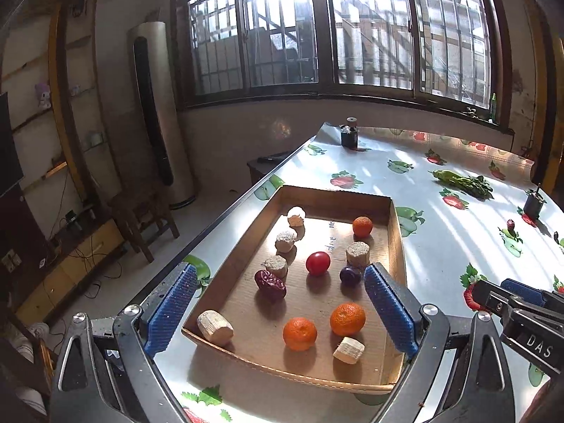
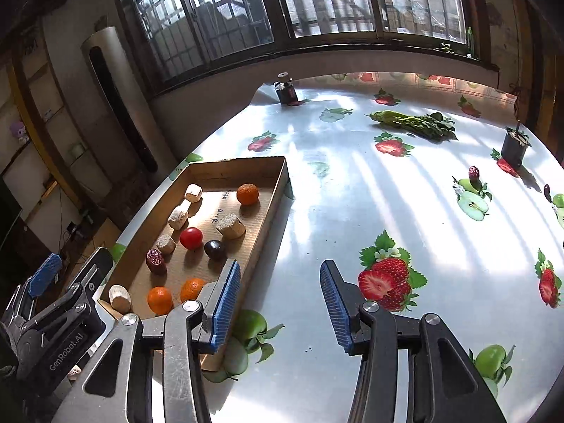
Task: Organize fruits
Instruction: 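Withdraw both open grippers from the box toward the remaining red dates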
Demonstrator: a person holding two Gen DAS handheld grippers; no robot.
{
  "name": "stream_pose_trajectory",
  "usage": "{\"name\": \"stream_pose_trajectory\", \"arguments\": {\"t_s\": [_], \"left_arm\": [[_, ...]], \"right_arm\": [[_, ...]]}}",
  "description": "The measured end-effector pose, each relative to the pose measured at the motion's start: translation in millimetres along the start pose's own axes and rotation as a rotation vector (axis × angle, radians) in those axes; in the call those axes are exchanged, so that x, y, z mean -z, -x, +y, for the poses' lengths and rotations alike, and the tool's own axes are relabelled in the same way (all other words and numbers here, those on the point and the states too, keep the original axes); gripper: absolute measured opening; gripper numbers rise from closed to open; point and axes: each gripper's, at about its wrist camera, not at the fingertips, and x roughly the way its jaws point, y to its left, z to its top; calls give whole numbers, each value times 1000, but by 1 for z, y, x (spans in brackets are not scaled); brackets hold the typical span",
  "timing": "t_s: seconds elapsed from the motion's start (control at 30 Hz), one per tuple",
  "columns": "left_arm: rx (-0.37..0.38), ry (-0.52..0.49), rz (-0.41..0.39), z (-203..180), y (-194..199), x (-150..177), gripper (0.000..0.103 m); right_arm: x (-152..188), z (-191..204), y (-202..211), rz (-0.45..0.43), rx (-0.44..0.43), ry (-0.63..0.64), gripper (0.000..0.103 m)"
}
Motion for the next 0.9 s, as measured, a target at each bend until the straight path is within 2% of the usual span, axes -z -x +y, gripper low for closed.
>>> {"name": "stream_pose_trajectory", "arguments": {"t_s": [0.13,0.27,0.47,0.9], "left_arm": [[-12,3,46,-8,2,4,96],[-18,2,45,-14,7,4,96],[-7,-23,36,-24,11,5,96],[25,1,81,-18,1,11,96]], "right_arm": [[15,-7,3,4,-6,-6,51],[24,-5,4,2,25,33,51],[30,-6,9,-10,28,40,51],[36,8,0,9,41,78,52]]}}
